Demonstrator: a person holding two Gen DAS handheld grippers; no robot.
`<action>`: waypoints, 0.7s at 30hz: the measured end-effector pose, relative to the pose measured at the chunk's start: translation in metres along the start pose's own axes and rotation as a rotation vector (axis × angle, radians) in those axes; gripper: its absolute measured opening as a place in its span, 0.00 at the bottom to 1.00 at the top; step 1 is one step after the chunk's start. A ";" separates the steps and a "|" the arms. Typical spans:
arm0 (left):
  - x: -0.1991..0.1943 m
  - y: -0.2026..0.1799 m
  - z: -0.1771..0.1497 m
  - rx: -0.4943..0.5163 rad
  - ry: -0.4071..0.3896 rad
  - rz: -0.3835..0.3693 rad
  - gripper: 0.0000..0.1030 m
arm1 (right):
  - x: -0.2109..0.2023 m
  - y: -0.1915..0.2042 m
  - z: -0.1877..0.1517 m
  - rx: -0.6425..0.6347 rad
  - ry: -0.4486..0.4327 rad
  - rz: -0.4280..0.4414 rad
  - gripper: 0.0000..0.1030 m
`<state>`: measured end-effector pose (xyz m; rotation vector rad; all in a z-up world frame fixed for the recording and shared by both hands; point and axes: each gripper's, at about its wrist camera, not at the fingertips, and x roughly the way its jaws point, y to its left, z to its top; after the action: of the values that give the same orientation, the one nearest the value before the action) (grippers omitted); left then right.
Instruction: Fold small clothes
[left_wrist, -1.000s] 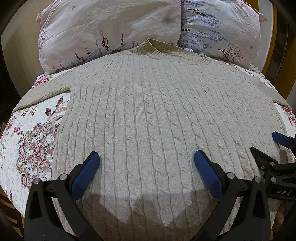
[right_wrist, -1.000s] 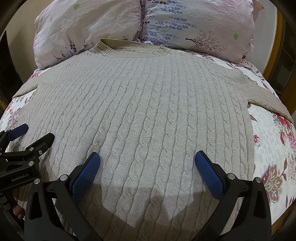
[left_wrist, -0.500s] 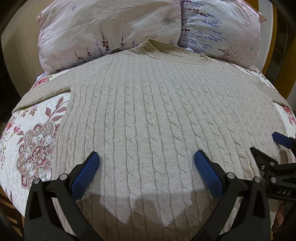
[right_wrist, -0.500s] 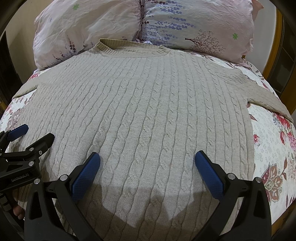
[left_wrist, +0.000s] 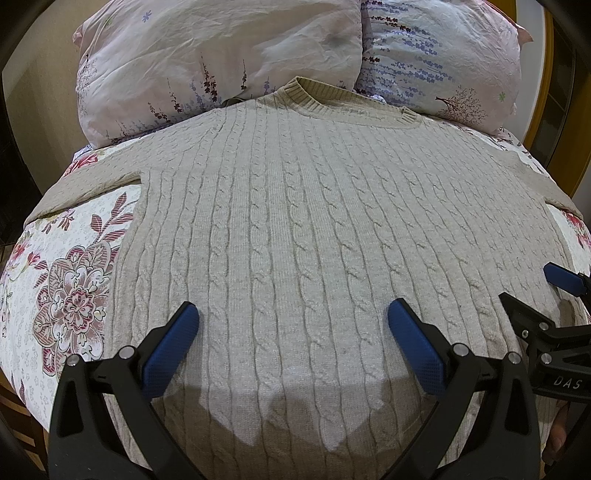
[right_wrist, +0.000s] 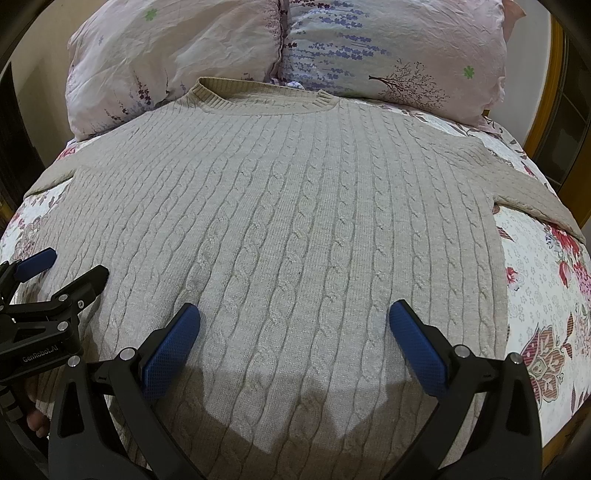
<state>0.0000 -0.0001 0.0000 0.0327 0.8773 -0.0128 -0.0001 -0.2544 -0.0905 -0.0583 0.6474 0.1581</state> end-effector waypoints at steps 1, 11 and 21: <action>0.000 0.000 0.000 0.000 0.000 0.000 0.98 | 0.000 0.000 0.000 0.000 0.000 0.000 0.99; 0.000 0.000 0.000 0.000 0.000 0.000 0.98 | 0.000 0.000 0.000 0.001 -0.001 0.000 0.99; 0.000 0.000 0.000 0.002 0.002 -0.003 0.98 | 0.001 -0.001 0.004 0.003 0.032 -0.003 0.99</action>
<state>0.0001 0.0002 -0.0001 0.0331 0.8797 -0.0159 0.0033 -0.2550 -0.0882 -0.0587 0.6791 0.1537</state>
